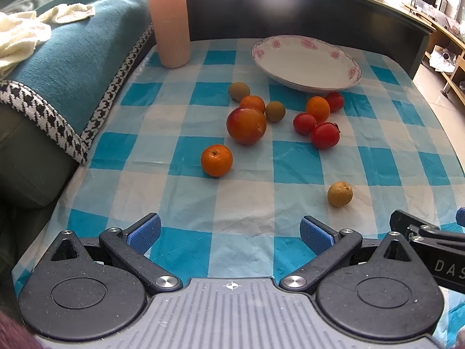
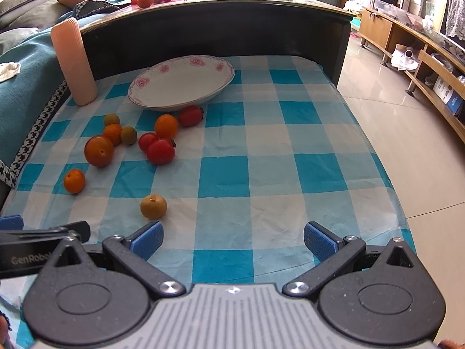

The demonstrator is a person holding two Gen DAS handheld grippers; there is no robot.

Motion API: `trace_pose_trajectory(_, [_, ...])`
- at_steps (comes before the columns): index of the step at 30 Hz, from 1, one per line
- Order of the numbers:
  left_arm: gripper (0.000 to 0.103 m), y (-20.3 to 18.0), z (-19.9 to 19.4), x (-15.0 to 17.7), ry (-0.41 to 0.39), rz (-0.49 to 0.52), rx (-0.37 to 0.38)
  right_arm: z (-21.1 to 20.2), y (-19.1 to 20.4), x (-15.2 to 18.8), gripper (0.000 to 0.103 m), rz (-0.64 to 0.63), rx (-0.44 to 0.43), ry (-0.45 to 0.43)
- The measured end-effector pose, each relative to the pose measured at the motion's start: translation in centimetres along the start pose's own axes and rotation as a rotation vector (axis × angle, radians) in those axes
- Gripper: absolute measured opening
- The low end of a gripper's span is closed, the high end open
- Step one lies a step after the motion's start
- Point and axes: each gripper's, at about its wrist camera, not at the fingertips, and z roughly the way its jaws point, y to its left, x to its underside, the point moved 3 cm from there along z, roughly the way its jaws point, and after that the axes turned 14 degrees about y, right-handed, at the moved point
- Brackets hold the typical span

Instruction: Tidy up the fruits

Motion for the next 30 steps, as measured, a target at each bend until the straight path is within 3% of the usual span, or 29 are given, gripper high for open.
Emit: trace_pose_trajectory(30, [0.101,-0.36,-0.15,0.11,-0.020,0.031,-0.018,0.43,0.07,0.00,0.103,-0.014,0.000,0.009])
